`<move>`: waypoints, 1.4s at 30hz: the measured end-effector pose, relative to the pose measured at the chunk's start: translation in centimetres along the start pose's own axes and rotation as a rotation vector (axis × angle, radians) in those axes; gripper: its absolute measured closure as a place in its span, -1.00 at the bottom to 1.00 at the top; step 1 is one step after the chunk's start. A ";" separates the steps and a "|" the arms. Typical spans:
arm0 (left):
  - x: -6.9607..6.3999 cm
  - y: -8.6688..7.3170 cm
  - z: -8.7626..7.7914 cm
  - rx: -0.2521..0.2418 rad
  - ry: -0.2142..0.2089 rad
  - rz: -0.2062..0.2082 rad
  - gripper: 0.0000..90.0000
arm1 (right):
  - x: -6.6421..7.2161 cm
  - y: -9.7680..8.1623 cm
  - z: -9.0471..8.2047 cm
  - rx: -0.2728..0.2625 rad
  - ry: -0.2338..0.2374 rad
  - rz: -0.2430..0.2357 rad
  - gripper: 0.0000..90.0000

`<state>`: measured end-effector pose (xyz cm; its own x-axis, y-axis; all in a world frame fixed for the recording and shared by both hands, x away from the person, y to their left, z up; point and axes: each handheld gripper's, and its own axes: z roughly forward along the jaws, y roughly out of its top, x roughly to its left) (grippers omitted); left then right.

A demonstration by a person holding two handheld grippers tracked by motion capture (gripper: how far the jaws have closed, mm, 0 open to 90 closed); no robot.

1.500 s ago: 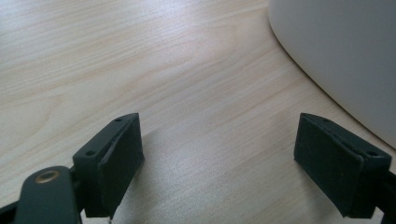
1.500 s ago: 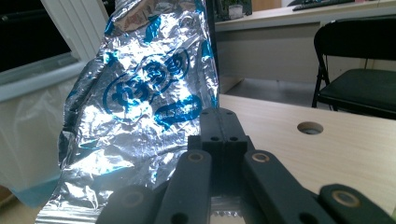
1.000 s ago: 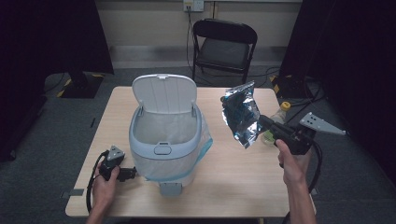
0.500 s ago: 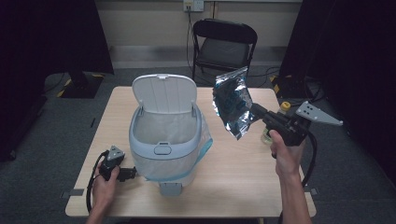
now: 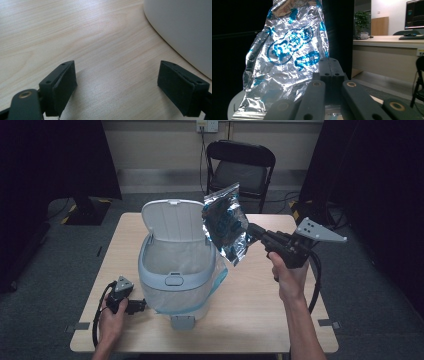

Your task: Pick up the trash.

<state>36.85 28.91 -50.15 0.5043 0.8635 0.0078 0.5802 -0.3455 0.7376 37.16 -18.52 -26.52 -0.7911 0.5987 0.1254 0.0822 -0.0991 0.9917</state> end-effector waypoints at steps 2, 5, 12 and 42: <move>0.0 0.0 0.0 -0.003 0.000 -0.006 -0.67 | 0.4 0.1 0.7 0.009 0.011 -0.007 1.00; 0.0 0.0 0.0 -0.003 0.000 -0.005 -0.67 | 1.1 0.5 1.9 0.014 0.033 -0.019 1.00; 0.0 0.0 0.0 -0.003 0.000 -0.005 -0.67 | 2.6 1.3 4.2 0.020 0.076 -0.036 1.00; 0.0 0.0 0.0 -0.003 0.000 -0.006 -0.67 | 5.9 0.3 9.6 0.113 0.069 -0.160 1.00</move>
<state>36.85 28.87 -50.17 0.5011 0.8654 0.0036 0.5808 -0.3394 0.7400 38.31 -7.33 -25.24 -0.8388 0.5435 -0.0321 0.0166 0.0845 0.9963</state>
